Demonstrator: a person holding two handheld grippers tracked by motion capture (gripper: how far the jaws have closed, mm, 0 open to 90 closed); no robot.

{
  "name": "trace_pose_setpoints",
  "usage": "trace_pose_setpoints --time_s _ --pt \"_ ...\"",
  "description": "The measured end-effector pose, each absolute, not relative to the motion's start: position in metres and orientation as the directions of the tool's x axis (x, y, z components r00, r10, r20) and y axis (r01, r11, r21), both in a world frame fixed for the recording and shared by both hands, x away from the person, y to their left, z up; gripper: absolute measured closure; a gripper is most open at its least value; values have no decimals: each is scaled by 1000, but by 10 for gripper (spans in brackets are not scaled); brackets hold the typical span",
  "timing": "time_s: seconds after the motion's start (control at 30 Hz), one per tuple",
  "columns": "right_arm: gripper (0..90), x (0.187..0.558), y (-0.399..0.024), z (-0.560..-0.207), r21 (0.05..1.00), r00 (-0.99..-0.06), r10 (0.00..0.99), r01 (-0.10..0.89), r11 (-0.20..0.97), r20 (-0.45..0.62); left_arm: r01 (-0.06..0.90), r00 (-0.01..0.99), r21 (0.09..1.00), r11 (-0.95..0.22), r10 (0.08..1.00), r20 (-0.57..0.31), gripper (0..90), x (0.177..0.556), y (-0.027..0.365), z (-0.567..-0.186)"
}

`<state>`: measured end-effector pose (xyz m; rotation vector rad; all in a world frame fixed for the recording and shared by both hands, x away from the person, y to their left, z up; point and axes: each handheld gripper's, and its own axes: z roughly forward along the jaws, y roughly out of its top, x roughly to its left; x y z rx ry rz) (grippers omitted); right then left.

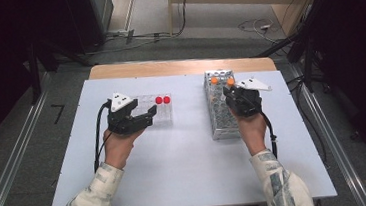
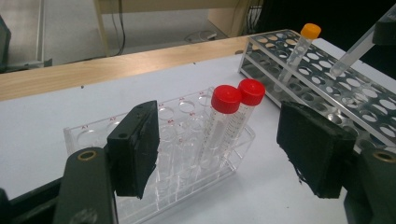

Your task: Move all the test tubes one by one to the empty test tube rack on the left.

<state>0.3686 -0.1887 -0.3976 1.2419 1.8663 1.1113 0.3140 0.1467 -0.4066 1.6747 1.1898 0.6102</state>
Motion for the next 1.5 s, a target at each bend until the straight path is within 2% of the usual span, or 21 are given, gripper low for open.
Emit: trace_pose_setpoints --time_s 0.37,0.67,0.87,1.1,1.2,1.33,1.5 --pt "722 342 -167 -386 906 -473 879 343 246 -59 420 410 905 -61 903 -129 304 311 144 -403" --pt "723 330 -136 -401 890 -566 823 344 298 -57 412 431 909 -64 893 -132 302 305 142 -399" --pt "723 325 -116 -413 875 -610 790 352 333 -55 417 443 906 -71 887 -134 249 302 136 -398" --pt "722 320 -95 -425 862 -660 750 355 362 -43 443 464 894 -74 871 -158 132 299 126 -396" --pt "722 318 -87 -428 857 -680 733 355 373 -37 437 487 895 -95 861 -147 131 296 120 -396" --pt "722 313 -74 -431 851 -706 707 351 390 -33 425 520 898 -113 843 -140 186 292 113 -397" --pt "722 309 -61 -432 848 -730 682 341 405 -32 404 558 903 -148 822 -115 396 289 111 -399"
